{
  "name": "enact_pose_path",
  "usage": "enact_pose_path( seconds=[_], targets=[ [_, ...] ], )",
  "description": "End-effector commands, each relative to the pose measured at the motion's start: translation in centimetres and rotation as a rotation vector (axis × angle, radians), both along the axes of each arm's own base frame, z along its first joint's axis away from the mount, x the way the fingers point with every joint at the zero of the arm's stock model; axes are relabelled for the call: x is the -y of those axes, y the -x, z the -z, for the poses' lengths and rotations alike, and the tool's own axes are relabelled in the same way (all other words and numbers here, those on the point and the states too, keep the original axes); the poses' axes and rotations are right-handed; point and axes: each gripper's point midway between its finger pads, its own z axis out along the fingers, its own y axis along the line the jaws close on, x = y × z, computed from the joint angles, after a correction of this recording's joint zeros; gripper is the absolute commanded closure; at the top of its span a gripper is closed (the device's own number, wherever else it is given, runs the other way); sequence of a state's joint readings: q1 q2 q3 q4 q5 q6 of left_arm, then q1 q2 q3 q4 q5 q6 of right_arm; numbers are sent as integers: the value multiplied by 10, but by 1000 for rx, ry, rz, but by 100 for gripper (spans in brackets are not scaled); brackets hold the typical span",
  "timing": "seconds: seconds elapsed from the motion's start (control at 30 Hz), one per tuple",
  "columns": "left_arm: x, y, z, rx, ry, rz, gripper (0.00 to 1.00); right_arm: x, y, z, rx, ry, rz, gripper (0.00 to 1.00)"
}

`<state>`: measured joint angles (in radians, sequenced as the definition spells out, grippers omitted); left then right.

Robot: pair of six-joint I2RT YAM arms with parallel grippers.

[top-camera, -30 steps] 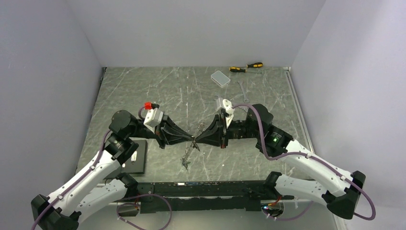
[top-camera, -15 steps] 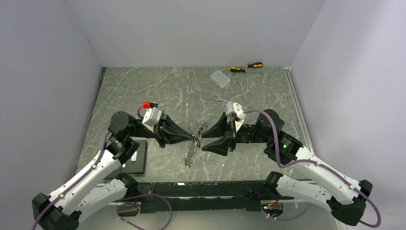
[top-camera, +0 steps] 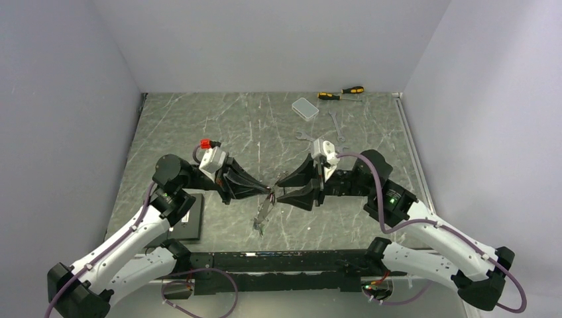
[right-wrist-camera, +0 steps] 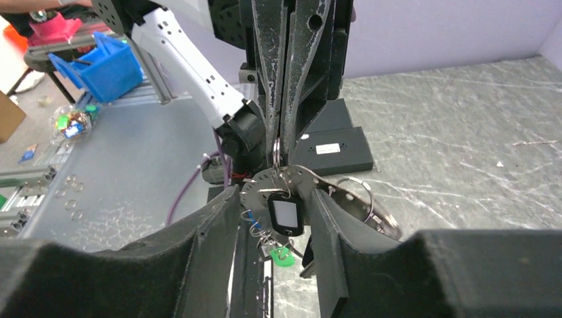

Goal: Put the keys on the keyring

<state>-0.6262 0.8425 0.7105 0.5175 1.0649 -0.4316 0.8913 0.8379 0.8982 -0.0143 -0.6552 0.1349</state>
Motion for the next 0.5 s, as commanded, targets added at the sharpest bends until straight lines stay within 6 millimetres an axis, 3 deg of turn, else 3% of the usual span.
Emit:
enact_pose_path(
  seconds=[0.0, 0.17, 0.47],
  targets=[
    [0, -2, -12, 29, 54, -25, 100, -3, -7, -5, 42, 13, 19, 50],
    [0, -16, -11, -10, 76, -123, 100, -6, -14, 19, 21, 63, 59, 39],
    [0, -33, -11, -77, 117, -213, 100, -8, -33, 33, 43, 60, 158, 40]
  ],
)
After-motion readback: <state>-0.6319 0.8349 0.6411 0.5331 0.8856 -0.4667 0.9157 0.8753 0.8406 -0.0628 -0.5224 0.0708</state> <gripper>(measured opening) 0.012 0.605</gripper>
